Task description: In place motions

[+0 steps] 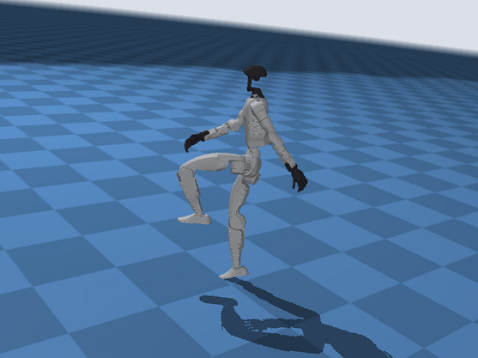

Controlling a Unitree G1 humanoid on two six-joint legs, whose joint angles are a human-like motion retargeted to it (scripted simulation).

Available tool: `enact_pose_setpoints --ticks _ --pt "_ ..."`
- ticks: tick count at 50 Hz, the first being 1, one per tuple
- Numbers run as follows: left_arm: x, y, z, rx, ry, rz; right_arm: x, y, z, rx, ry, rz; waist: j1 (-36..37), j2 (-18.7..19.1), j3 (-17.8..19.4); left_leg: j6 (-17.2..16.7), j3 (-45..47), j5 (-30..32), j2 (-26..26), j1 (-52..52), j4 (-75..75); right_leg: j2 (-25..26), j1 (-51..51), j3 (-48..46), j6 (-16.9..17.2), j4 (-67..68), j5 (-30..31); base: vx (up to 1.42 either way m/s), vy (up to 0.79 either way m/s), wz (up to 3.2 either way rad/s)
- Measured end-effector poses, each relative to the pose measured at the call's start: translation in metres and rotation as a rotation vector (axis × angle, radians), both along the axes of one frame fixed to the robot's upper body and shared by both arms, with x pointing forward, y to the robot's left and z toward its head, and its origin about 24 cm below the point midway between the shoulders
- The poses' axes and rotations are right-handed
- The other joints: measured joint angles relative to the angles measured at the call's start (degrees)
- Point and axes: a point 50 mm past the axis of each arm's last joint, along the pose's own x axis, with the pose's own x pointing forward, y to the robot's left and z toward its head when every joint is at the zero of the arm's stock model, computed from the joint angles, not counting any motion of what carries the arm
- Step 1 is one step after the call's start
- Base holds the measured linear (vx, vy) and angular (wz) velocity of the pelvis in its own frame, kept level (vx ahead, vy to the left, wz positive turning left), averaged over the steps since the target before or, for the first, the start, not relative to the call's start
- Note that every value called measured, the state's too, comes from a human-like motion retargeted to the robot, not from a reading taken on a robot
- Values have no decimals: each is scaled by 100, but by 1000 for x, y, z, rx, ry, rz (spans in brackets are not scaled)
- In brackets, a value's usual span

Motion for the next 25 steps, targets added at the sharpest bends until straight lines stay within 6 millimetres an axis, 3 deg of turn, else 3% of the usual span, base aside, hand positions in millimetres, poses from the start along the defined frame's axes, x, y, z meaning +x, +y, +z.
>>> enact_pose_setpoints --ticks 3,5,8,10,12,13,15,17,18,19,20,21,23,25 --pt "7 3 -3 76 -31 62 0 9 9 -71 -139 28 -471 83 -417 0 45 -152 157 719 -97 169 99 -279 31 -183 -74 16 10 77" --pt "28 2 -15 64 -90 60 -8 11 -6 -93 -108 29 -910 324 -656 0 112 -160 157 1585 -465 357 288 -519 165 -392 -82 1 35 101" --pt "68 0 -32 -12 -191 -17 -49 2 -71 -101 165 14 -1571 493 -1118 -132 408 55 -561 3275 -2156 270 509 -835 520 -597 -136 22 39 126" --pt "95 1 -41 -51 -248 -107 -101 -13 -125 -109 424 -13 -1909 503 -1474 -474 234 362 -1443 4524 -4085 207 674 -997 684 -632 -237 54 11 98" --pt "129 6 -48 -73 -306 -217 -173 -42 -175 -149 710 -70 -2167 652 -1814 -799 -295 864 -2307 5839 -6671 423 764 -1239 702 -464 -306 71 11 69" --pt "150 7 -51 -84 -343 -274 -216 -60 -194 -180 862 -105 -2157 806 -1963 -1119 -518 728 -2507 6468 -7899 663 705 -1313 670 -235 -236 59 8 48" --pt "208 -4 -59 -124 -485 -352 -302 -103 -215 -280 1176 -180 -2515 1112 -2320 -1143 509 120 -2184 7342 -9335 708 184 -2066 772 1030 589 33 11 113" --pt "306 -23 -53 -171 -833 -382 -359 -146 -212 -406 1421 -319 -3325 1408 -2274 -1236 -566 460 -2052 6860 -9583 88 -1591 -2582 721 3708 1547 -22 18 200" --pt "358 -29 -38 -177 -1035 -415 -384 -162 -207 -434 1504 -437 -3673 1528 -1953 -1198 -1190 585 -2029 6720 -9494 535 -2291 -1916 977 4515 1582 -61 17 112" --pt "413 -31 -12 -176 -1229 -480 -402 -177 -200 -426 1574 -582 -3736 1583 -1599 -1115 -1194 657 -1987 6646 -9424 624 -2869 -1666 995 5297 1522 -77 23 -14" --pt "465 -34 23 -173 -1417 -565 -418 -190 -193 -395 1632 -741 -3657 1607 -1228 -1009 -886 703 -1937 6605 -9364 534 -3385 -1625 894 6066 1416 -79 30 9" --pt "504 -33 59 -143 -1557 -672 -434 -199 -186 -321 1699 -896 -3996 1741 -907 -952 -1104 730 -1837 6579 -9307 457 -3897 -1767 940 6732 1200 -74 31 76" --pt "557 -30 131 -32 -1779 -845 -463 -209 -173 -179 1788 -1173 -4281 1933 -472 -846 -1201 844 -1712 6463 -9275 610 -4975 -1840 948 7767 826 -48 26 81" --pt "579 -28 178 95 -1906 -934 -494 -215 -160 -108 1779 -1406 -4552 1926 -394 -778 -1046 917 -1732 6498 -9384 639 -5817 -1918 896 8314 501 2 7 34"
